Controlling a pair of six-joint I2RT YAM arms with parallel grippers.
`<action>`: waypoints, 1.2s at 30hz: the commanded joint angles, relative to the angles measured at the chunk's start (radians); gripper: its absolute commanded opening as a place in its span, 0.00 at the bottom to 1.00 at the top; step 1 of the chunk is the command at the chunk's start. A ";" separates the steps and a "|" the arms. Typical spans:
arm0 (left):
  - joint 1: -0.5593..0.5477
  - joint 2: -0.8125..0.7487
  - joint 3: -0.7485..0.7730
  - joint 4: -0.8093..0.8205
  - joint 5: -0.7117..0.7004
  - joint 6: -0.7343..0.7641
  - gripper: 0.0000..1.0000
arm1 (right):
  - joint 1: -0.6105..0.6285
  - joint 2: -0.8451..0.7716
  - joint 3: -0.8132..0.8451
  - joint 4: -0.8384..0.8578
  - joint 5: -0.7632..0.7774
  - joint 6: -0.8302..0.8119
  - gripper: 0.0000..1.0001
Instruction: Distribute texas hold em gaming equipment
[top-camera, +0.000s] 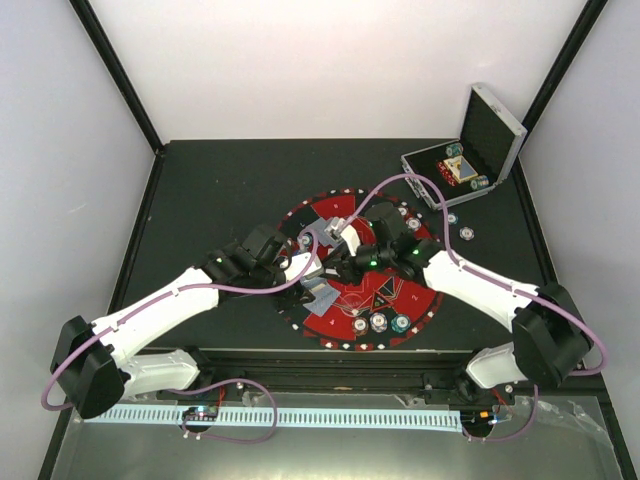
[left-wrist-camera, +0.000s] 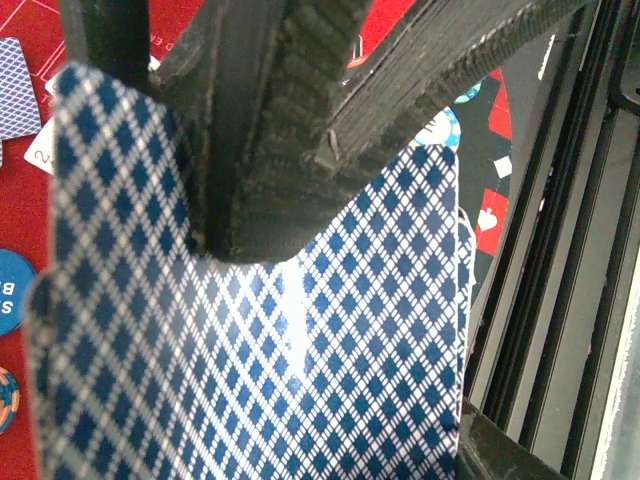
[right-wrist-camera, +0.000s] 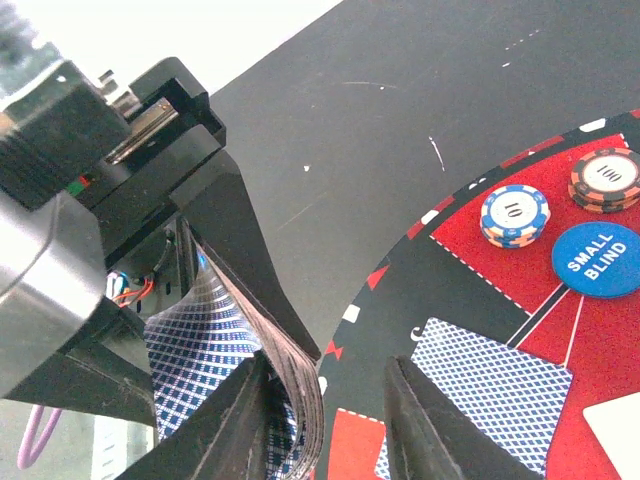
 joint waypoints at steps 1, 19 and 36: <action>-0.005 -0.008 0.022 0.013 0.048 0.012 0.39 | -0.028 -0.011 -0.024 -0.041 0.056 -0.020 0.30; -0.006 -0.005 0.021 0.012 0.028 0.005 0.39 | -0.028 -0.085 -0.038 -0.059 -0.062 -0.002 0.01; -0.003 -0.006 0.015 0.014 -0.017 0.002 0.38 | -0.074 -0.232 -0.057 -0.209 0.234 -0.037 0.01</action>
